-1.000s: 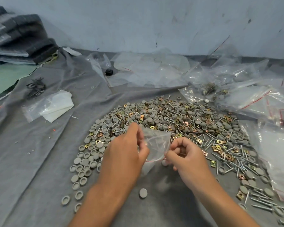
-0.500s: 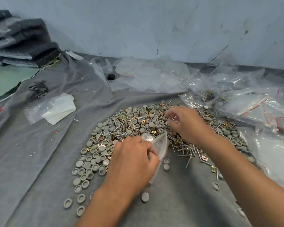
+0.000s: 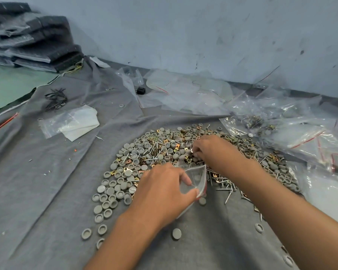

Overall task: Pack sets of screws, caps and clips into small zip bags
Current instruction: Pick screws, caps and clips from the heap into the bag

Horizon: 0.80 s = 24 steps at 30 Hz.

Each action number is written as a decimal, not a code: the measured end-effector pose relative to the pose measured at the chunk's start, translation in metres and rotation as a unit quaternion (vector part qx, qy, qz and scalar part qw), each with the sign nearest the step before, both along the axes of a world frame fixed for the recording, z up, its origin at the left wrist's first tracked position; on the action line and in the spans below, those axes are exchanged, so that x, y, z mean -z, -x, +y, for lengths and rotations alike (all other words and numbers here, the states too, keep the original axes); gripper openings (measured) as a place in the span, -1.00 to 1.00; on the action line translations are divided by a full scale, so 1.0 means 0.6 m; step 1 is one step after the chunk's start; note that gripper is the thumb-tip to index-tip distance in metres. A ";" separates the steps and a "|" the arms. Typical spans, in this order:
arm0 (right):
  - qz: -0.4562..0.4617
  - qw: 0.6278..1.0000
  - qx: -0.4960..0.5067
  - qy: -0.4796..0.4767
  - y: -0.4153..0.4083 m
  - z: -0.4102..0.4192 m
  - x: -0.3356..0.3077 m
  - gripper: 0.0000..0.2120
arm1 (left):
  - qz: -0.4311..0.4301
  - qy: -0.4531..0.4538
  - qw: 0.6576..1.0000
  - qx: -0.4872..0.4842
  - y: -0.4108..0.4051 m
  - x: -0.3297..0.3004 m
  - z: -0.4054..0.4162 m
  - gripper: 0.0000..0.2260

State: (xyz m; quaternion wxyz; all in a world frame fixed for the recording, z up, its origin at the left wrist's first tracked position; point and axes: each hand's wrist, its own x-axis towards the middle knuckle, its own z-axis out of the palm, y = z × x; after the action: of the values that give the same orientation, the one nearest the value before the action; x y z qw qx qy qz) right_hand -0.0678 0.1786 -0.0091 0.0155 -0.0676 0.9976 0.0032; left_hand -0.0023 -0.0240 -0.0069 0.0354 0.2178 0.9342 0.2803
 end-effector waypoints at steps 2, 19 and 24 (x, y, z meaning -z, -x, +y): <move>0.003 1.000 -0.003 0.011 -0.009 0.003 0.001 -0.77 | -0.001 0.001 1.000 0.001 -0.001 0.001 0.001 -0.74; 0.001 0.998 -0.037 0.049 -0.010 0.015 0.011 -0.89 | -0.004 0.018 1.000 0.011 0.000 0.005 0.005 -0.73; 0.003 0.958 0.038 0.284 -0.022 0.025 -0.004 -0.92 | -0.002 0.010 1.000 0.008 0.001 0.008 0.001 -0.73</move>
State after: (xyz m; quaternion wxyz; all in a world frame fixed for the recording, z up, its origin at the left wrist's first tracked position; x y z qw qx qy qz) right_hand -0.0547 0.1937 -0.0069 -0.0076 -0.0318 0.9594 -0.2801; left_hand -0.0030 -0.0235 -0.0116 0.0417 0.2244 0.9351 0.2713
